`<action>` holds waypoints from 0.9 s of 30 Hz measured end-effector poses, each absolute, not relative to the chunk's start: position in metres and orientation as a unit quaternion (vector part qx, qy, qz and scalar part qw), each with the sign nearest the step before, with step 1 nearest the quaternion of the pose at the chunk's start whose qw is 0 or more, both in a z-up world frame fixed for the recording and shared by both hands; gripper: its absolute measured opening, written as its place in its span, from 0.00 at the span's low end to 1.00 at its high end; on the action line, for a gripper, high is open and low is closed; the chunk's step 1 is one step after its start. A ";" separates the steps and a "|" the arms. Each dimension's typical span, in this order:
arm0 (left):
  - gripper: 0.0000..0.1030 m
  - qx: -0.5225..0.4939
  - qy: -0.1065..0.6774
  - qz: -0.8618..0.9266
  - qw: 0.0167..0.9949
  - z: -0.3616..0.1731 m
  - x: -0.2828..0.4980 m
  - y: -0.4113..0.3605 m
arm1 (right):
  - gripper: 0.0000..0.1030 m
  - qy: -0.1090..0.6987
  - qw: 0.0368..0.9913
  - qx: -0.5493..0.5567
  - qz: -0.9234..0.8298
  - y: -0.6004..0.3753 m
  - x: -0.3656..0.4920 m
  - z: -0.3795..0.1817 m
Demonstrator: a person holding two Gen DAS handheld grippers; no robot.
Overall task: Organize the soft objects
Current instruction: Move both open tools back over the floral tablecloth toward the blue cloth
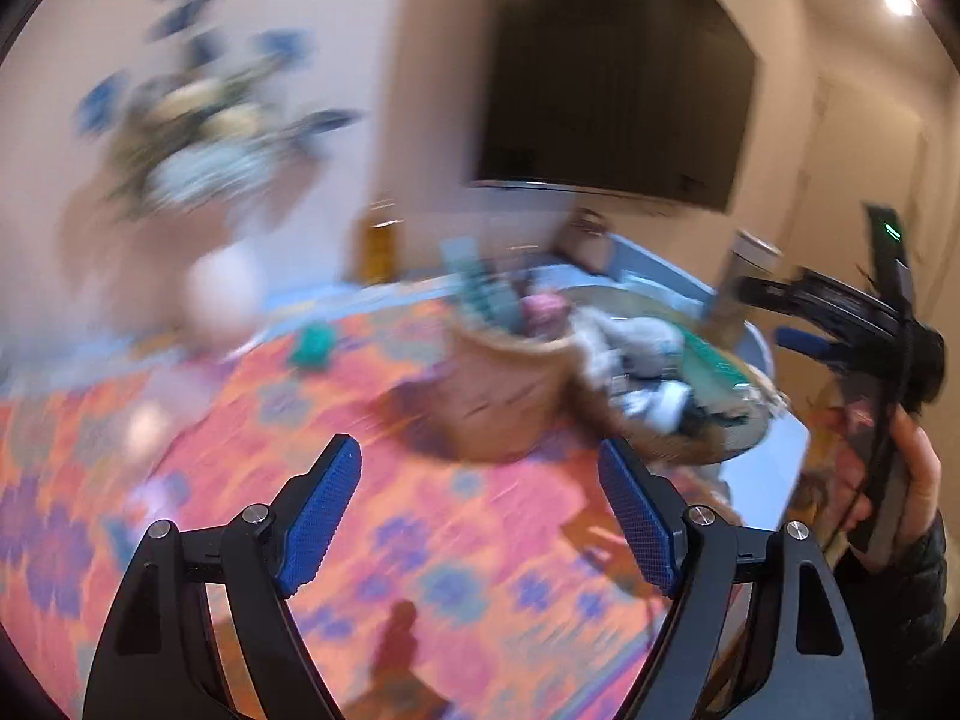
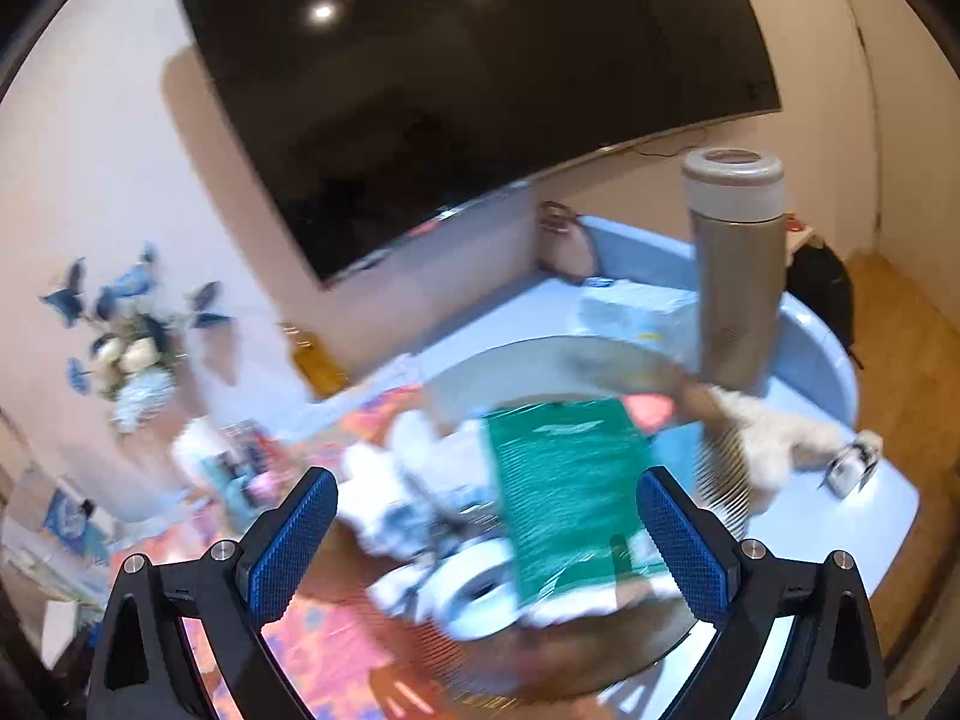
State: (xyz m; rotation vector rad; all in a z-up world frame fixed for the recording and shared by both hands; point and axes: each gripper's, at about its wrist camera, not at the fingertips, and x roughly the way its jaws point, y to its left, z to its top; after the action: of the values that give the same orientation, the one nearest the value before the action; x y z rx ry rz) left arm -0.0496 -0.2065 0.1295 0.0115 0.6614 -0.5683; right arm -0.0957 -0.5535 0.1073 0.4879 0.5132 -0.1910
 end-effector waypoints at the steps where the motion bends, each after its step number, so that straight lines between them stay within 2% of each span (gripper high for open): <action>1: 0.78 -0.001 0.322 -0.258 0.911 0.128 -0.049 -0.192 | 0.97 0.249 0.935 0.232 -0.094 -0.545 -0.097 0.109; 5: 0.79 -0.021 0.305 -0.165 0.938 0.137 -0.056 -0.125 | 0.97 0.229 0.946 0.199 -0.115 -0.491 -0.106 0.121; 9: 0.99 -0.039 0.277 -0.111 0.954 0.146 -0.069 -0.067 | 1.00 0.221 0.960 0.161 -0.061 -0.422 -0.103 0.125; 13: 0.99 -0.067 0.282 -0.082 0.954 0.136 -0.070 -0.023 | 1.00 0.257 0.960 0.111 -0.011 -0.351 -0.083 0.107; 19: 0.99 -0.067 0.330 -0.025 0.941 0.083 -0.052 0.005 | 1.00 0.343 0.934 0.088 0.047 -0.279 -0.043 0.045; 27: 0.99 -0.073 0.379 -0.001 0.923 0.026 -0.028 0.019 | 1.00 0.384 0.922 0.041 0.036 -0.252 -0.017 -0.002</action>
State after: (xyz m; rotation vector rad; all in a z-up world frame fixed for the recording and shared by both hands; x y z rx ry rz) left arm -0.0276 0.0195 0.0256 -0.1501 0.7778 -0.0031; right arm -0.0168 -0.2520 -0.0016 0.0842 0.7881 0.0737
